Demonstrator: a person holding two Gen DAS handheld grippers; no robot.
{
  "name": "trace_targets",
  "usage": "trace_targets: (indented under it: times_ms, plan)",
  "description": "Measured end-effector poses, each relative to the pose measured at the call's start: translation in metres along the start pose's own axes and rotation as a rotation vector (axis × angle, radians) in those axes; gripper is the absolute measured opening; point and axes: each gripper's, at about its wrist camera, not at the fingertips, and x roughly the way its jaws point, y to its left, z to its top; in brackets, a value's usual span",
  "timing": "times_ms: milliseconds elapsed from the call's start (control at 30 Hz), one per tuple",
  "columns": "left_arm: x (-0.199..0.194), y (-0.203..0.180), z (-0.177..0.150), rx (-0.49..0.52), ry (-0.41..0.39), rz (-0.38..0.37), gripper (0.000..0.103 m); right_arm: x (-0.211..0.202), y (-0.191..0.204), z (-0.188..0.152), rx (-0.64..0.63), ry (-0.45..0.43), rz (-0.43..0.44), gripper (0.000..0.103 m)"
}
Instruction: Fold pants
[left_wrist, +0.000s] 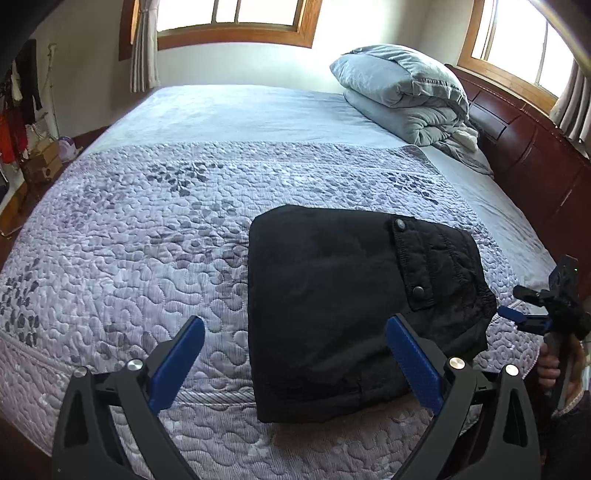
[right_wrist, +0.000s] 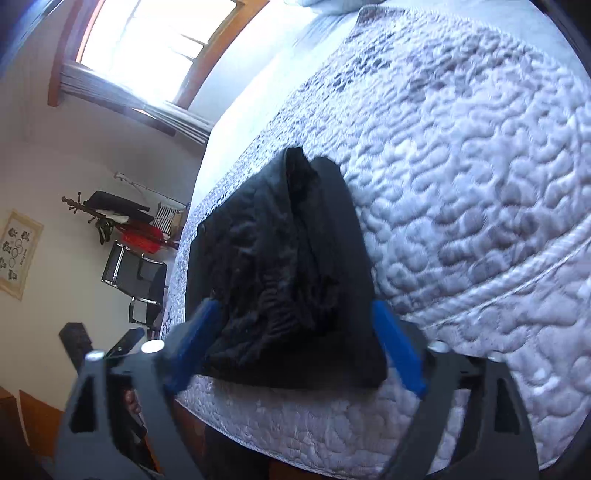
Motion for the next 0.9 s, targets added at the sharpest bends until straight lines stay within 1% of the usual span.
trace_targets:
  times_ms: [67, 100, 200, 300, 400, 467, 500, 633, 667, 733, 867, 900]
  plan:
    - [0.025, 0.026, 0.005, -0.056, 0.070, -0.042, 0.099, -0.002, -0.004, 0.011, -0.018, 0.005, -0.019, 0.093]
    - [0.041, 0.044, 0.007, -0.104, 0.120, -0.061, 0.099, -0.002, -0.006, 0.017, -0.023, 0.012, -0.026, 0.093]
    - [0.072, 0.074, 0.005, -0.192, 0.221, -0.116, 0.099, 0.008, -0.015, 0.029, -0.022, 0.051, -0.002, 0.093]
    - [0.097, 0.091, 0.002, -0.245, 0.286, -0.231, 0.099, 0.023, -0.024, 0.039, -0.014, 0.088, 0.044, 0.093]
    - [0.114, 0.094, -0.001, -0.284, 0.329, -0.318, 0.099, 0.035, -0.026, 0.044, -0.012, 0.108, 0.055, 0.093]
    - [0.124, 0.094, -0.001, -0.291, 0.358, -0.316, 0.099, 0.043, -0.031, 0.047, -0.005, 0.128, 0.081, 0.093]
    - [0.128, 0.094, -0.001, -0.286, 0.370, -0.326, 0.099, 0.046, -0.033, 0.048, 0.001, 0.136, 0.087, 0.093]
    - [0.146, 0.094, -0.002, -0.331, 0.421, -0.429, 0.099, 0.062, -0.049, 0.051, 0.050, 0.195, 0.151, 0.093]
    - [0.148, 0.093, -0.002, -0.334, 0.426, -0.440, 0.099, 0.064, -0.052, 0.051, 0.054, 0.204, 0.167, 0.093]
    - [0.151, 0.090, 0.001, -0.327, 0.437, -0.477, 0.099, 0.065, -0.054, 0.052, 0.047, 0.207, 0.196, 0.094]
    - [0.166, 0.075, 0.002, -0.341, 0.501, -0.610, 0.099, 0.061, -0.061, 0.054, 0.044, 0.207, 0.257, 0.095]
    - [0.170, 0.071, 0.002, -0.339, 0.511, -0.618, 0.099, 0.060, -0.064, 0.056, 0.047, 0.205, 0.274, 0.095]
